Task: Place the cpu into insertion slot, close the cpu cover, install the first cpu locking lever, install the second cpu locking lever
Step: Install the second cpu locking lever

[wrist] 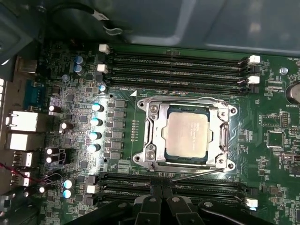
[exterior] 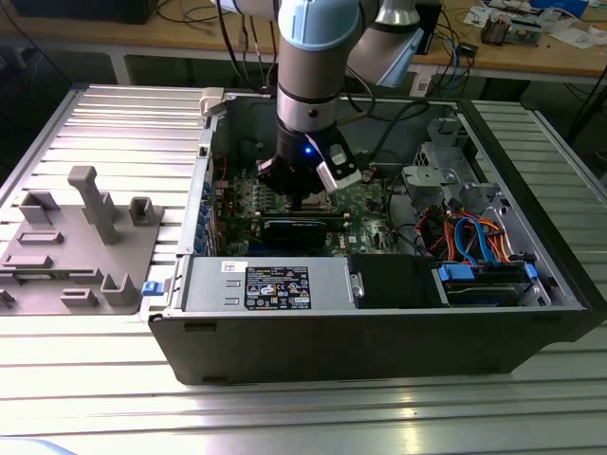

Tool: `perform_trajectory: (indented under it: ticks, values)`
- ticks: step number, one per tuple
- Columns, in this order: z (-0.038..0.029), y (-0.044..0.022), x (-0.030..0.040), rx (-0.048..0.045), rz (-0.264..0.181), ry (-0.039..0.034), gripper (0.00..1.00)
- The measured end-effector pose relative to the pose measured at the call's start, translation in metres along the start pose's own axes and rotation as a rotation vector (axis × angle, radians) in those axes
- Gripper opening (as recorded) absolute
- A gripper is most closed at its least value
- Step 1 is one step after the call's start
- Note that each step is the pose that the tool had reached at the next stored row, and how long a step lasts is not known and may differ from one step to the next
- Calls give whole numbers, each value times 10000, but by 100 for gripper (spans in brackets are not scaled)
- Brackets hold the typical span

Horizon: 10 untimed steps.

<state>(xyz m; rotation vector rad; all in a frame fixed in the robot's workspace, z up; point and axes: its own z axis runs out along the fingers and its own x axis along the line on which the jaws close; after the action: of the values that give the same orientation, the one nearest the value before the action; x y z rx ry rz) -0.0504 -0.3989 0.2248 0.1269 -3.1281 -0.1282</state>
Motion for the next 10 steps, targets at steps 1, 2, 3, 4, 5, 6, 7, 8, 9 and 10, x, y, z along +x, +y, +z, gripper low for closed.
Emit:
perform_trajectory:
  ticks: [1,2,3,4,5,6,7,8,9,10]
  values:
    - [2,-7,6,-22,-16,3,11]
    - [6,-13,11,-42,-30,9,11]
    - [9,-17,15,-56,-38,13,11]
    - [12,-23,21,-80,-50,19,11]
    - [15,-27,26,-98,-59,24,11]
    - [17,-32,32,-117,-66,28,11]
    - [20,-36,37,-134,-75,32,11]
    - [25,-42,44,-162,-87,36,11]
    - [27,-46,49,-178,-95,40,11]
    - [29,-51,54,-194,-103,44,11]
